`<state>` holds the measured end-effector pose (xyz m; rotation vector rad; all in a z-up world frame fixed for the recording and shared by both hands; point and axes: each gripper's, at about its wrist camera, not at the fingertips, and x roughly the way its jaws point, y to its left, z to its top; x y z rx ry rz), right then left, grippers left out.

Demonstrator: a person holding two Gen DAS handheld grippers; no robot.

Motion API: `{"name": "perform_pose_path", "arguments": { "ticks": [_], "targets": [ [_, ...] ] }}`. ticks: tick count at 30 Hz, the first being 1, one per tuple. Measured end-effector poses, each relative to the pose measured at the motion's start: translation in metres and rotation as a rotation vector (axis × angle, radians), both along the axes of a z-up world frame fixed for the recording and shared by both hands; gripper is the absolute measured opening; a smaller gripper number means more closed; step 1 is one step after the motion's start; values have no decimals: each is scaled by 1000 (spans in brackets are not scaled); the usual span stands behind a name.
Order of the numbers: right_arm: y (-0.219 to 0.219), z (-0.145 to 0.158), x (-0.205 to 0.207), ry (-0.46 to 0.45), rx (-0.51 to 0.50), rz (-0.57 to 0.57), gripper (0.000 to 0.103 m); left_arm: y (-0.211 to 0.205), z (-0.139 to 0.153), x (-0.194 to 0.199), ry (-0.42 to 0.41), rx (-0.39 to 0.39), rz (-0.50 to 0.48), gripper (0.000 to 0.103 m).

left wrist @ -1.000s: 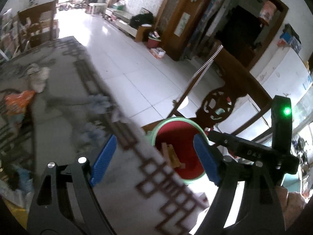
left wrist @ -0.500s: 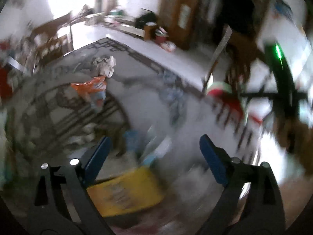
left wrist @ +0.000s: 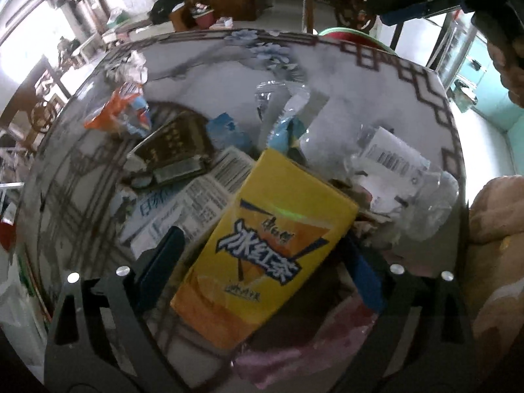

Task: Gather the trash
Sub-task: 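Grasp the yellow drink carton with the left gripper while the right grasps the dark box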

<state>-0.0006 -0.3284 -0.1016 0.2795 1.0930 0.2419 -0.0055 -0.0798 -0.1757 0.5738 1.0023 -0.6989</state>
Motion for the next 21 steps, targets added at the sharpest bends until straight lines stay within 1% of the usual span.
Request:
{"name": "perform_pose_path", "arguments": {
  "ticks": [1,2,5,7,8,10,12,14,15,17,20,21],
  "targets": [
    [0,0,-1,1,-1,-5,80,0,2,1,-2,-18,2,75],
    [0,0,-2,1,-3,-8,80,1,5,0,-2,-32,7,71],
    [2,2,-3,0,-7,-10,80,7,13,5,25,-106,59,71],
    [4,2,-3,0,-6,-4,80,20,21,9,34,-180,135,69],
    [6,3,-3,0,-7,2,80,27,25,11,42,-220,180,69],
    [12,4,0,0,-10,23,80,50,38,14,57,-339,310,68],
    [24,6,7,-2,-18,61,80,78,49,15,70,-463,465,68],
    [38,8,15,-8,-28,103,80,97,56,11,64,-534,575,68],
    [49,10,21,-15,-38,139,80,106,59,8,49,-558,637,68],
    [68,10,32,-20,-53,194,80,119,62,0,36,-590,730,68],
    [98,4,54,-8,-50,278,80,134,63,-8,41,-637,830,68],
    [109,1,64,-7,-63,304,80,139,62,-12,46,-657,862,68]
  ]
}}
